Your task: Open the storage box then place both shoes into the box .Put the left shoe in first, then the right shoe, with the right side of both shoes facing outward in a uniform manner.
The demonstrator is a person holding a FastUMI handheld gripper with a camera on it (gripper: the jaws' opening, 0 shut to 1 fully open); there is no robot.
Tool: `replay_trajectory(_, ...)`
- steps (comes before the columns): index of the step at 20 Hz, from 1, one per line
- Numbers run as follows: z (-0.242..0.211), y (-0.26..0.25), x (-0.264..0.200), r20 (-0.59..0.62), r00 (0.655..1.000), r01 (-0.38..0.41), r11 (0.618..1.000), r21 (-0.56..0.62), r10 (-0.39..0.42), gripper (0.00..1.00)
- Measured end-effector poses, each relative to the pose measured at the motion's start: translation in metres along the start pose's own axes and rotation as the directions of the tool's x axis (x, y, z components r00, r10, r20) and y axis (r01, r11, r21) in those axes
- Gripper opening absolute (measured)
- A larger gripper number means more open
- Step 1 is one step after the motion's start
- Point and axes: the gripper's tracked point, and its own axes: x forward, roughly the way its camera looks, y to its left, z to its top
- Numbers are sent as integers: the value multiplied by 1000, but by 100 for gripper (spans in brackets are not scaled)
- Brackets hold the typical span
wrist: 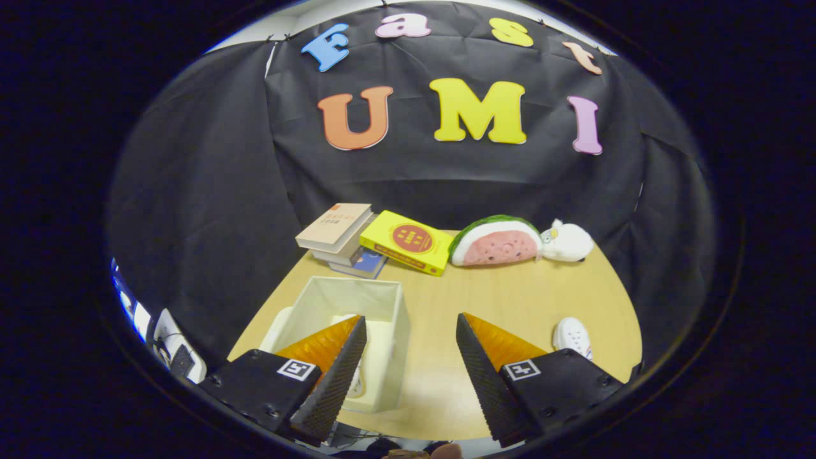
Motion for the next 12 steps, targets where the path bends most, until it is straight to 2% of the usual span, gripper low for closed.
replay_trajectory(3,-1,-62,-14,25,999,48,999,6,-48,93)
replay_trajectory(7,-19,-161,-26,23,988,153,988,6,-154,93)
replay_trajectory(9,-38,-215,-36,-3,979,204,979,4,-204,94)
replay_trajectory(12,-68,-280,-30,-66,971,233,972,14,-232,95)
